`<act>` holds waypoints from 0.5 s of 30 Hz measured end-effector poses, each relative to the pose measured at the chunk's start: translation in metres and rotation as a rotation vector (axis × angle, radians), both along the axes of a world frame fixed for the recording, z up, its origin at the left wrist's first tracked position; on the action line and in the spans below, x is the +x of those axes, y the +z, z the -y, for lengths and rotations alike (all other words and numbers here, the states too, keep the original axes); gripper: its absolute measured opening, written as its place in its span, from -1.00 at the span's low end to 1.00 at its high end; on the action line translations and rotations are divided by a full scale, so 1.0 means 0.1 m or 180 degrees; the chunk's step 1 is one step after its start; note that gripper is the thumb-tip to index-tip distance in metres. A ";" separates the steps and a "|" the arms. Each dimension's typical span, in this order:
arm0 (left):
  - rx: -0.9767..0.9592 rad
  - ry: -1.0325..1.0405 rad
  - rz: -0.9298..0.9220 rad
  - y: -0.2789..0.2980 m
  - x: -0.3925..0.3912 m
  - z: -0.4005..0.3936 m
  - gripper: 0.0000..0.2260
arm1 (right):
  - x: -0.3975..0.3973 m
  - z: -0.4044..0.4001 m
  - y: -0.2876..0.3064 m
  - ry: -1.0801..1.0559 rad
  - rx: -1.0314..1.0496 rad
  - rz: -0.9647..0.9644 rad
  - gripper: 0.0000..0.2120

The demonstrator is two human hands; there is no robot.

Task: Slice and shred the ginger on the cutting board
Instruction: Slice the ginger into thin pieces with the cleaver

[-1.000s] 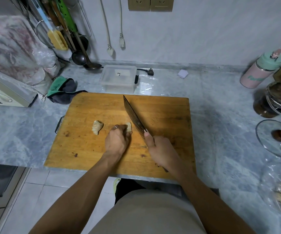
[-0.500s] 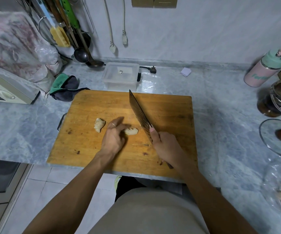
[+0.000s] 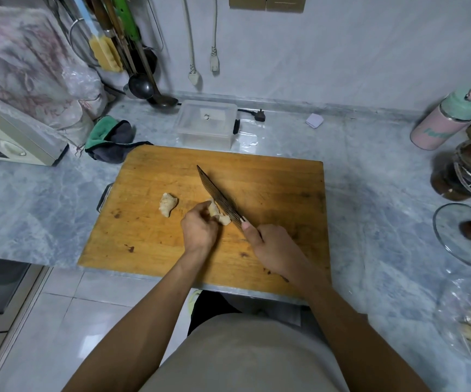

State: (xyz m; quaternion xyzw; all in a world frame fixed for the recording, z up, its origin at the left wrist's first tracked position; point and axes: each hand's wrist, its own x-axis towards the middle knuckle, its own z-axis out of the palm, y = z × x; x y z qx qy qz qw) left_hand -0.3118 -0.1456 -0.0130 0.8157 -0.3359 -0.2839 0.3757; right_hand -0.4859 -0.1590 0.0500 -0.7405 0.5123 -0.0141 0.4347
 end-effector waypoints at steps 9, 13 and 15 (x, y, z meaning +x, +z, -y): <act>0.0086 -0.0425 -0.0024 0.02 0.05 0.01 -0.52 | 0.05 -0.03 0.05 -0.0274 -0.0039 0.0270 -0.44; 0.0123 -0.0524 -0.0021 0.03 0.07 0.00 -0.49 | 0.13 -0.08 0.00 -0.0224 -0.0173 0.0202 -0.41; 0.0100 -0.0503 -0.0007 0.03 0.06 0.00 -0.49 | 0.15 -0.11 -0.04 -0.0224 -0.0145 0.0229 -0.41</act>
